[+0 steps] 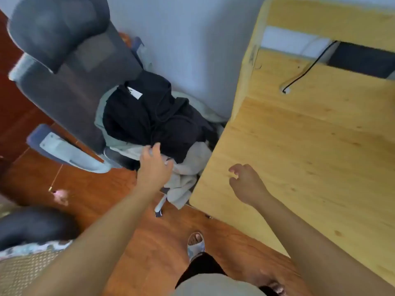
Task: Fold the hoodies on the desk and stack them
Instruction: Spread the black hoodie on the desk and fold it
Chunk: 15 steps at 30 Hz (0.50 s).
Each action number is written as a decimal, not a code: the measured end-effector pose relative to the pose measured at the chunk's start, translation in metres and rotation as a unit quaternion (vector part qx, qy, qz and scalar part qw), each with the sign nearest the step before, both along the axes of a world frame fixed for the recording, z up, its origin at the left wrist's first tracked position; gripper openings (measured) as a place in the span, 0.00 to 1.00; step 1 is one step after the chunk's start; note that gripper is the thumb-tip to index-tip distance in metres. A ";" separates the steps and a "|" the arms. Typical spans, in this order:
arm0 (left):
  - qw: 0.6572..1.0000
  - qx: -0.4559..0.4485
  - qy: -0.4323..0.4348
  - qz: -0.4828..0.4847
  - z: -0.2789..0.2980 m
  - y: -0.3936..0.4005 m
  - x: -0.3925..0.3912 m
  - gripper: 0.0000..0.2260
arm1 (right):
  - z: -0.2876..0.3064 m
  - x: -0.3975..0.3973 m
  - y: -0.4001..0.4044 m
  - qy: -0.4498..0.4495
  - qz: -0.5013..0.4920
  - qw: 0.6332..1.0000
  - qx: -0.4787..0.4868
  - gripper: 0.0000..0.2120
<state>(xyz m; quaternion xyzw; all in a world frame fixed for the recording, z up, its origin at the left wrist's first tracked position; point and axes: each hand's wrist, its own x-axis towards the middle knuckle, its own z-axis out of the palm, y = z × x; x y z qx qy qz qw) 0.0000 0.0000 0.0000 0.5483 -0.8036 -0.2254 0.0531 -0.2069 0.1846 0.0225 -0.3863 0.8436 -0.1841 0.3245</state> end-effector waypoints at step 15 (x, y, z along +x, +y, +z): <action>0.977 -0.138 0.154 0.057 0.043 -0.170 -0.007 0.11 | 0.017 0.011 -0.027 0.012 -0.094 0.995 0.031 0.15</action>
